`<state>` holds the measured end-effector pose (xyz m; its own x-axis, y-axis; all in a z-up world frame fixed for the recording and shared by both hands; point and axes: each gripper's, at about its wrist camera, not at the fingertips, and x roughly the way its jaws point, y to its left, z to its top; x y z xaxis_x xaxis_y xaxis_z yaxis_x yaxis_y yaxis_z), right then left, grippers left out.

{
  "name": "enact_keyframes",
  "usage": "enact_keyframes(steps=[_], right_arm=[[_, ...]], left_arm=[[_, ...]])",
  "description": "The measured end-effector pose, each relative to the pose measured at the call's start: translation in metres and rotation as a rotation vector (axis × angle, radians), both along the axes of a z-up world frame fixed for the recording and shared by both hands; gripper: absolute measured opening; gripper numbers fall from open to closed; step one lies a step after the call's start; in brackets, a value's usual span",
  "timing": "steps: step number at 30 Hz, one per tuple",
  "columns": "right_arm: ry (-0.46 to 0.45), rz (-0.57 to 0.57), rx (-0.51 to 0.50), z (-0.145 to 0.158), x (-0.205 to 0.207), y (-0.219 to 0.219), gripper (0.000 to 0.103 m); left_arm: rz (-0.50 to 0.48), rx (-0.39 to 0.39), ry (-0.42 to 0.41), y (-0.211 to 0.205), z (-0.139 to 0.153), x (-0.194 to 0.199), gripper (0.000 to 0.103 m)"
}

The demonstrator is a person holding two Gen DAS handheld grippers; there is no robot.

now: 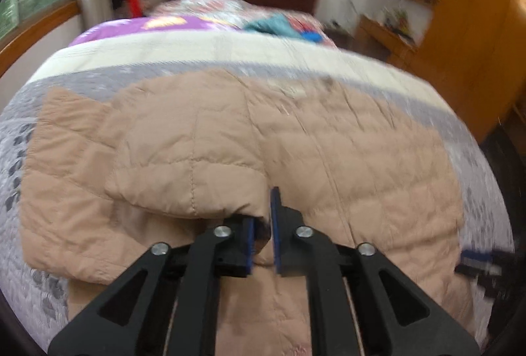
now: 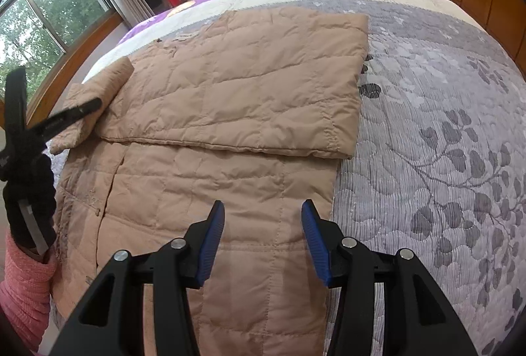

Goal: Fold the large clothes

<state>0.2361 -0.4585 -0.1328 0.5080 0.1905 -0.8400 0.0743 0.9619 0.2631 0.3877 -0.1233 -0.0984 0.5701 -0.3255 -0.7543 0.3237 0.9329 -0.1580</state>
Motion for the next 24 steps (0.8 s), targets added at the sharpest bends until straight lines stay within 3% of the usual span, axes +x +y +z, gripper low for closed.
enact_keyframes(steps=[3,5,7,9,11,15,18,20,24], right_arm=[[0.003,0.001,-0.002,0.0,0.002,-0.001,0.049],[0.003,0.005,-0.004,0.002,0.003,0.002,0.049],[-0.001,0.014,-0.008,0.005,0.005,0.005,0.049],[-0.006,0.024,-0.012,0.009,0.007,0.009,0.049],[-0.009,0.035,-0.014,0.014,0.012,0.015,0.049],[-0.009,0.07,0.01,0.023,0.026,0.03,0.049],[0.008,0.114,0.071,0.028,0.042,0.048,0.049],[0.027,0.132,0.108,0.028,0.053,0.06,0.049],[0.056,0.17,0.172,0.031,0.077,0.09,0.049]], left_arm=[[-0.142,0.053,-0.014,-0.014,0.0,-0.016,0.037],[-0.232,0.062,-0.026,-0.018,0.003,-0.03,0.041],[-0.303,-0.001,0.01,-0.011,0.007,-0.042,0.043],[-0.374,-0.115,0.071,0.004,0.014,-0.053,0.046],[-0.391,-0.167,0.095,0.019,0.02,-0.061,0.048],[-0.32,-0.2,0.096,0.052,0.024,-0.063,0.057],[-0.209,-0.161,0.11,0.068,0.021,-0.051,0.055],[-0.138,-0.184,0.124,0.084,0.02,-0.044,0.055],[0.051,-0.08,0.04,0.105,0.019,-0.024,0.055]])
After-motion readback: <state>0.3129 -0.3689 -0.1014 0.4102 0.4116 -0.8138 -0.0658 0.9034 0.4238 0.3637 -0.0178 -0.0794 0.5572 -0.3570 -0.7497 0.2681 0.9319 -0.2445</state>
